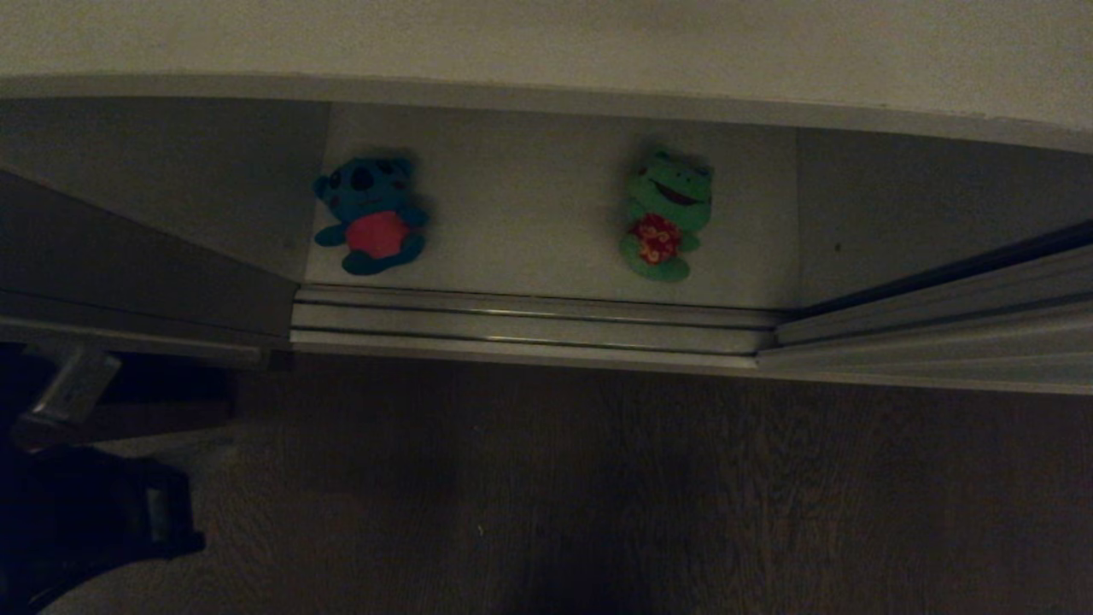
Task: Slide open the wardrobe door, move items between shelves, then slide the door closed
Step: Place the blue doll on the higher shelf
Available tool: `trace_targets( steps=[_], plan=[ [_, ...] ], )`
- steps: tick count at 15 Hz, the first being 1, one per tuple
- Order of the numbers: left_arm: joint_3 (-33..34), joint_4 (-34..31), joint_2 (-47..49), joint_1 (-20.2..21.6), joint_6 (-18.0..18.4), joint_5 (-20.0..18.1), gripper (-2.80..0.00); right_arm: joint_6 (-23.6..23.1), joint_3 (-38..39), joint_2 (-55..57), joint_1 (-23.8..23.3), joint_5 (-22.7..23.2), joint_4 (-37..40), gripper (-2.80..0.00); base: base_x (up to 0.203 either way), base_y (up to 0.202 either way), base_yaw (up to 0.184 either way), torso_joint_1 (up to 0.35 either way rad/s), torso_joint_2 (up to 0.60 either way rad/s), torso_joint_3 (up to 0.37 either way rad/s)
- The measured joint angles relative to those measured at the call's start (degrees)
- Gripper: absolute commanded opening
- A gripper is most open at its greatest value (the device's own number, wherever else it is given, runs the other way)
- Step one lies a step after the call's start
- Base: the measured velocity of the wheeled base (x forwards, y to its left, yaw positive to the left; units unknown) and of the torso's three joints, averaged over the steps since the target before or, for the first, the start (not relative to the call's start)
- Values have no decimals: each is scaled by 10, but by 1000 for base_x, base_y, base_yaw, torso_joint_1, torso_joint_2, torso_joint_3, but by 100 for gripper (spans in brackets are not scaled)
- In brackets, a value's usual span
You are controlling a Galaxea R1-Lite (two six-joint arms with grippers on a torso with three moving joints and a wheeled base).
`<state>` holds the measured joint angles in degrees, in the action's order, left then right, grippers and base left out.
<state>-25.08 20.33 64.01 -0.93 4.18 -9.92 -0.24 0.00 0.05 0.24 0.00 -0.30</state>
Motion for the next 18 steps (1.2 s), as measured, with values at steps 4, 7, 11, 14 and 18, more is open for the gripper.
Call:
trace_targets(
  steps=[4, 7, 11, 14, 18],
  plan=[
    [-54, 211, 195, -2, 4, -1, -280, 0, 0, 0, 0, 0, 0, -280, 0, 0, 0, 0, 0, 0],
    [-110, 360, 306, -3, 1, 13, -280, 0, 0, 0, 0, 0, 0, -280, 0, 0, 0, 0, 0, 0],
    [-203, 438, 396, -7, -42, 65, 0, 0, 0, 0, 0, 0, 0, -280, 0, 0, 0, 0, 0, 0],
    [-262, 406, 440, -15, -74, 101, 0, 0, 0, 0, 0, 0, 0, -280, 0, 0, 0, 0, 0, 0],
    [-345, 323, 484, -30, -143, 150, 0, 0, 0, 0, 0, 0, 0, -280, 0, 0, 0, 0, 0, 0]
  ],
)
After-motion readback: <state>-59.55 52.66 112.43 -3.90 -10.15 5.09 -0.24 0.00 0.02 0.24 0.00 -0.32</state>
